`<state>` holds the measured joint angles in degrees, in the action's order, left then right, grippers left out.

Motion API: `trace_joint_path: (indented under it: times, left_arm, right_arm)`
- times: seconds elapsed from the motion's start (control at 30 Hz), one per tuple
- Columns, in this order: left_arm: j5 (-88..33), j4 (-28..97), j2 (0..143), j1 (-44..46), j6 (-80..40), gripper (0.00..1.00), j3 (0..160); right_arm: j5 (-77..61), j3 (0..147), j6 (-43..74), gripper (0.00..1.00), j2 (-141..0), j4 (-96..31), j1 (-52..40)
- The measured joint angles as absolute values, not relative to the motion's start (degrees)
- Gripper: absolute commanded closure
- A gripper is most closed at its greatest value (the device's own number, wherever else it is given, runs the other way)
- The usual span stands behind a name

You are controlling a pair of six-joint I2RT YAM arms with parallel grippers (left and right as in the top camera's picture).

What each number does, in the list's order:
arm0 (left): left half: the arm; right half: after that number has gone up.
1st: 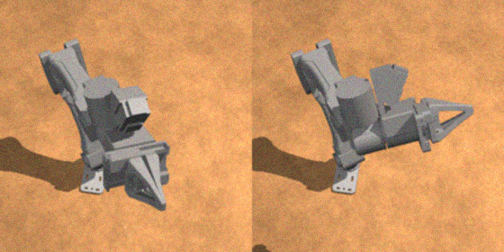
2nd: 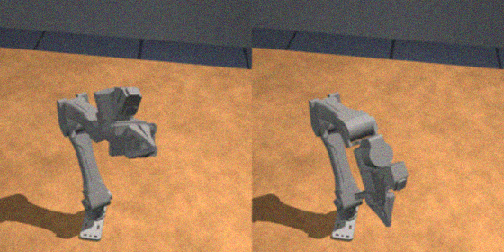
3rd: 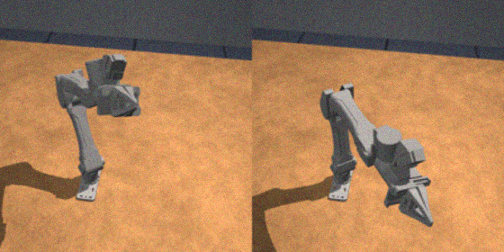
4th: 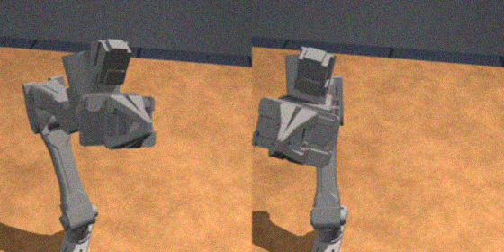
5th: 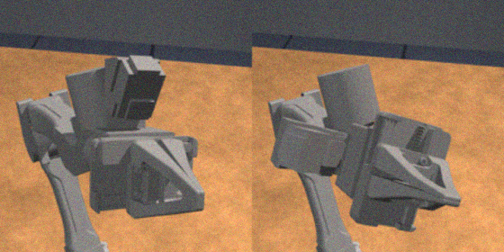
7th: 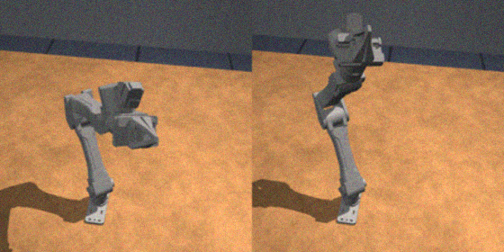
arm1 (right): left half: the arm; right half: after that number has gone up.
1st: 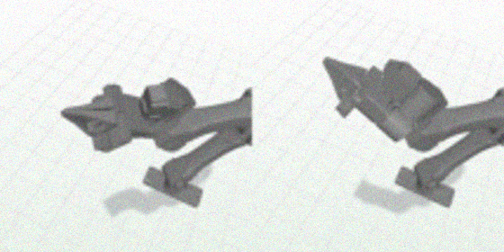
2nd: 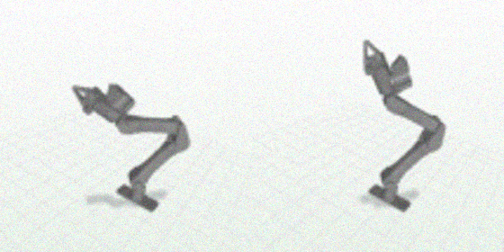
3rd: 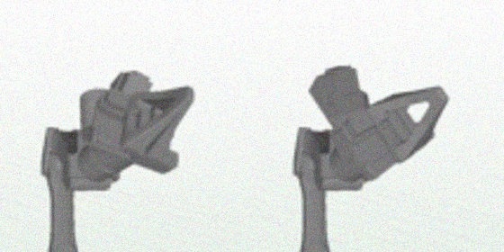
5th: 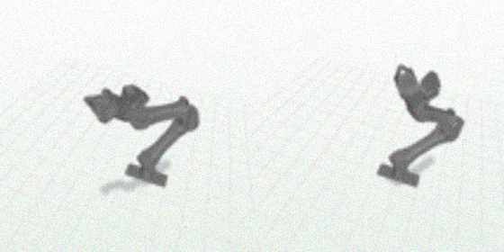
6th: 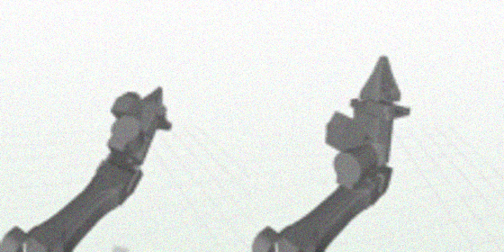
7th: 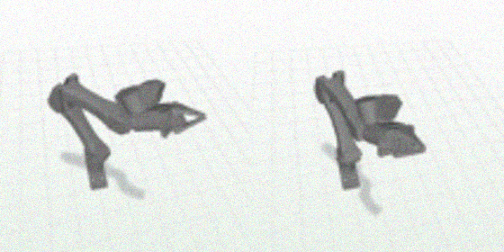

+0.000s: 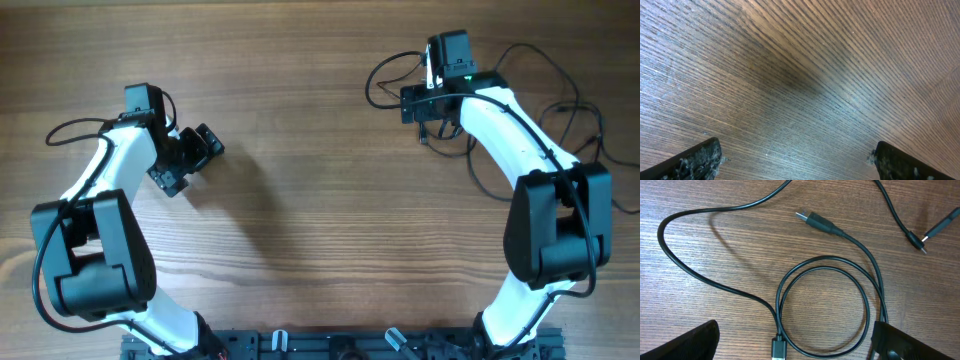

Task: Untangle cables
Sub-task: 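Carry the last cable to the upper right and release it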

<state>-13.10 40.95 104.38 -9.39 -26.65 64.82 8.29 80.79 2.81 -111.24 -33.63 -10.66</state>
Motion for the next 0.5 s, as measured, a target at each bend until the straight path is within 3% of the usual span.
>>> trace_joint_path:
  times: [0.3, 0.5]
  left_arm:
    - [-13.10, 40.95, 104.38, -9.37, -26.65, 0.00, 64.82]
    - [-13.13, 40.95, 104.38, -9.39, -26.65, 0.00, 64.82]
  right_arm:
    - [8.32, 80.73, 2.79, 0.00, -110.54, -33.71, -11.79]
    - [7.70, 80.66, 2.81, 0.00, -83.77, -33.58, -16.38]
